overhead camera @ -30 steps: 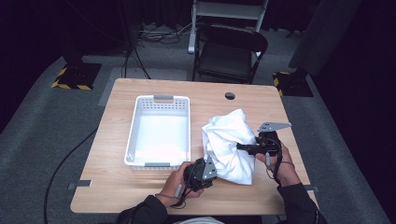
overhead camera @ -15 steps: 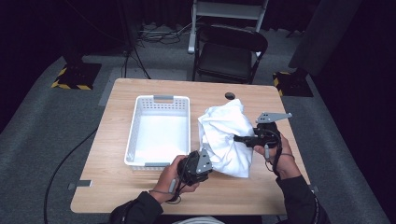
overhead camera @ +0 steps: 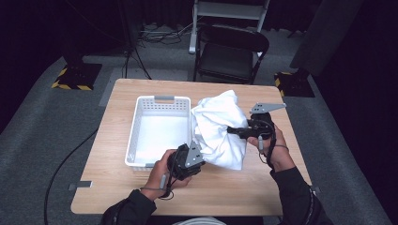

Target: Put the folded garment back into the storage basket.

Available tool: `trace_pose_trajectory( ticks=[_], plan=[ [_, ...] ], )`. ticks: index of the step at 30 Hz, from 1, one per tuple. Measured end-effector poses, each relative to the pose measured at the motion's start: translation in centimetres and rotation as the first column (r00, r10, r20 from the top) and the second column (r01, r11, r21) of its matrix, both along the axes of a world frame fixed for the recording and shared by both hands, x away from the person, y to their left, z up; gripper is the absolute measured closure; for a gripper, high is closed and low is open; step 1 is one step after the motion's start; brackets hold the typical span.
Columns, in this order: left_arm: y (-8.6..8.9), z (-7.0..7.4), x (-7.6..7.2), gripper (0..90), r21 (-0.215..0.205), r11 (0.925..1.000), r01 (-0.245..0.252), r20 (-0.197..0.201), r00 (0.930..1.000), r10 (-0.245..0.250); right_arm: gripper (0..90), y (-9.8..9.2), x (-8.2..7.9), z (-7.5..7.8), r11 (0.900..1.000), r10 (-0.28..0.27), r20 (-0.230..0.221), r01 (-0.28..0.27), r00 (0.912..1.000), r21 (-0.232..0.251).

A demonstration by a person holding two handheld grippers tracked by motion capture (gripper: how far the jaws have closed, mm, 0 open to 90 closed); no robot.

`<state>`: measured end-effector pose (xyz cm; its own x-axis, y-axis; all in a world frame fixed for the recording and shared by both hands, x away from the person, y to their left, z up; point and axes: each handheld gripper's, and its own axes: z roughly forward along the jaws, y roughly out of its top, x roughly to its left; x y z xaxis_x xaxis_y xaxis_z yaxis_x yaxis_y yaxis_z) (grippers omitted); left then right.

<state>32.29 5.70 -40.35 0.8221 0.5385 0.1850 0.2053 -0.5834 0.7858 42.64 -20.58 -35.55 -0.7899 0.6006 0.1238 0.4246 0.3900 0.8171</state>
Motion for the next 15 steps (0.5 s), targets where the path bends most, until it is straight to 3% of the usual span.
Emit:
trace_pose_trajectory(
  ticks=[15],
  plan=[
    [3.5,0.7,-0.1,69.9,-0.011,0.9967,-0.080,0.006,0.9968,0.080,58.5,4.2,1.2,1.1,0.999,0.046,0.004,-0.046,0.9989,-0.021]
  ],
)
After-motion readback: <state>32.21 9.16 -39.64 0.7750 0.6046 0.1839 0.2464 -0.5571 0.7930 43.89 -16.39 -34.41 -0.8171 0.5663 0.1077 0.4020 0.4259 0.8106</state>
